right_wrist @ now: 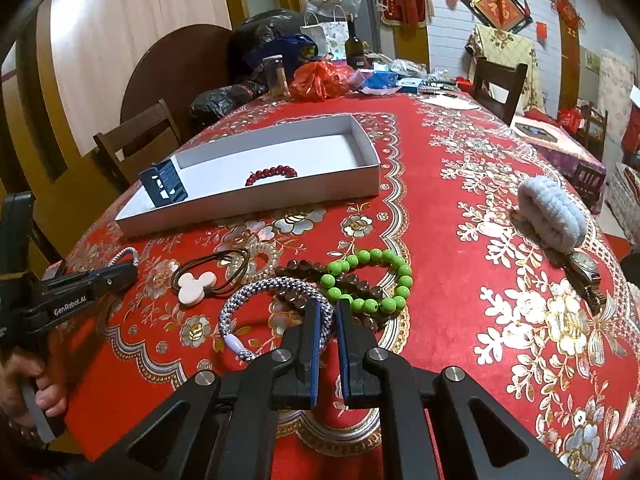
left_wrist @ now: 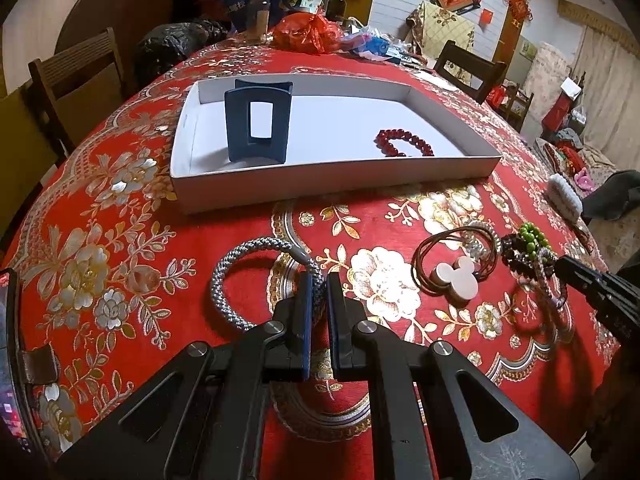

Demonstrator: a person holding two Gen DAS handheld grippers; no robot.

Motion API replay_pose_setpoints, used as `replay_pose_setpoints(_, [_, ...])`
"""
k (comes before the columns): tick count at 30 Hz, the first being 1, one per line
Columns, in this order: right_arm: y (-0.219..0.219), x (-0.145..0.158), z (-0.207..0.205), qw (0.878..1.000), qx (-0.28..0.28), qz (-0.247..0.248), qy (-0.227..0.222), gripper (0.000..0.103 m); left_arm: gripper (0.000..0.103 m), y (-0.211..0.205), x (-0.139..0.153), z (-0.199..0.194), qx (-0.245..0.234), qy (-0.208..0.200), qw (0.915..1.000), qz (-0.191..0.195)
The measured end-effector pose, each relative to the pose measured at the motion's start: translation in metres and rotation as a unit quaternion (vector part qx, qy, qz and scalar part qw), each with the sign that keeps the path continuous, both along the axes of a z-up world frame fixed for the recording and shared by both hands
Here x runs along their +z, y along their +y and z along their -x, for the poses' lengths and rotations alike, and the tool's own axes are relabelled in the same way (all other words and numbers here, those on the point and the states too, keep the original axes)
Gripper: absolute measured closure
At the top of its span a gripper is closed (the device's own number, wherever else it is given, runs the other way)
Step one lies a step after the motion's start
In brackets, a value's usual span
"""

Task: Organize jewelry
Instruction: 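Carry both braided bracelets into the white box and open both tools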

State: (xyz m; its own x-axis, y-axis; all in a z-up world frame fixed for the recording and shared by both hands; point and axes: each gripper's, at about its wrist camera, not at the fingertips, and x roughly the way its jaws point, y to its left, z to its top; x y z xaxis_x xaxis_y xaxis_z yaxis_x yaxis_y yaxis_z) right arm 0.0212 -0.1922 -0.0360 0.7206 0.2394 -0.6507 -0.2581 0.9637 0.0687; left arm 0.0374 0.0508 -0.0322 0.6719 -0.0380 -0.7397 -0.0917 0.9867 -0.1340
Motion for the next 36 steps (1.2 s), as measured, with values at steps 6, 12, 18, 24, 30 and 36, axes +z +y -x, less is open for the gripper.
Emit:
replay_pose_setpoints(6, [0.005, 0.027, -0.016, 0.999, 0.008, -0.029, -0.011, 0.096, 0.098, 0.003, 0.014, -0.005, -0.002, -0.007, 0.9995, 0.031])
replay_pose_setpoints(12, [0.024, 0.056, -0.045, 0.998, 0.027, -0.041, -0.031, 0.096, 0.098, 0.01, 0.04, -0.034, -0.009, -0.035, 0.9973, 0.064])
replay_pose_setpoints(18, [0.044, 0.055, -0.109, 0.999, 0.005, -0.042, 0.011, 0.096, 0.098, -0.005, 0.054, -0.088, -0.053, -0.038, 0.9951, 0.074])
replay_pose_setpoints(24, [0.063, 0.044, -0.161, 0.996, -0.011, -0.068, 0.052, 0.096, 0.098, -0.008, 0.036, -0.141, -0.043, -0.015, 0.9987, 0.023])
replay_pose_setpoints(30, [0.066, 0.022, -0.182, 0.994, -0.034, -0.063, 0.078, 0.096, 0.098, -0.001, 0.016, -0.151, -0.014, 0.002, 0.9998, -0.015])
replay_pose_setpoints(36, [0.056, 0.011, -0.185, 0.993, -0.046, -0.061, 0.087, 0.093, 0.081, 0.008, 0.006, -0.148, -0.005, 0.013, 0.9999, -0.005])
